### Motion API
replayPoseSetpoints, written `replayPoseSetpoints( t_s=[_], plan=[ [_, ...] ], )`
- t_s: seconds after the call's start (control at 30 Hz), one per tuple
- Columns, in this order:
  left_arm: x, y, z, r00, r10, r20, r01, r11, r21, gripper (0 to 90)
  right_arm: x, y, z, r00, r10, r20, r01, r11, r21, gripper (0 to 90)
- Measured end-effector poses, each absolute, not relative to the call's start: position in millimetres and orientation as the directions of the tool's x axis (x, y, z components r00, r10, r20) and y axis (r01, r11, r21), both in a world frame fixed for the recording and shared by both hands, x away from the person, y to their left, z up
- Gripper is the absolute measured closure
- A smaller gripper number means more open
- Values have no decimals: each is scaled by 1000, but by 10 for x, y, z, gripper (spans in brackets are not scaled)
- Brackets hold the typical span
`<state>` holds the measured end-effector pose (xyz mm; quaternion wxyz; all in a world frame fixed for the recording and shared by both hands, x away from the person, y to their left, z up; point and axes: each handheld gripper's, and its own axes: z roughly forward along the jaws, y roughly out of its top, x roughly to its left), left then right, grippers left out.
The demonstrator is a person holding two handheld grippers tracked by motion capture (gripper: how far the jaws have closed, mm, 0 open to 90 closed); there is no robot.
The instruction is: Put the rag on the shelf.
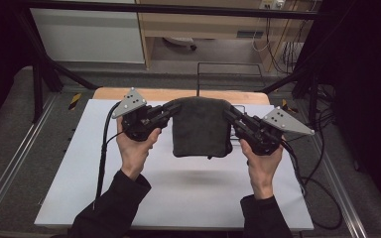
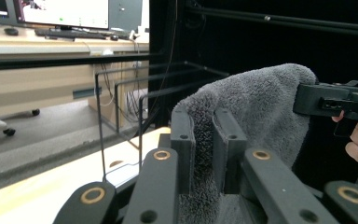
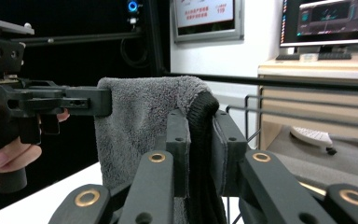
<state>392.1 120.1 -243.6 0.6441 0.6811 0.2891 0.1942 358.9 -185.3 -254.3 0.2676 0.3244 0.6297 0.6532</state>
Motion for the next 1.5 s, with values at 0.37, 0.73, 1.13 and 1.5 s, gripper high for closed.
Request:
replayPoseSetpoints(
  t_s=[0.37,0.73,1.13,1.5],
  plan=[
    [4045,1006,-2235,769,627,-123,126,39,991,798,3635,-1999,-2326,-611,788,81,11,-94,996,796],
    [4219,837,-2022,776,618,-126,100,77,992,799,3723,-2098,-2103,-582,811,65,-27,-99,995,796],
    [4358,669,-1781,781,613,-117,63,109,992,800,3829,-2205,-1846,-550,834,43,-77,-102,992,796],
    [4470,567,-1529,791,601,-112,35,138,990,800,3924,-2289,-1622,-532,845,41,-121,-124,985,797]
  ],
)
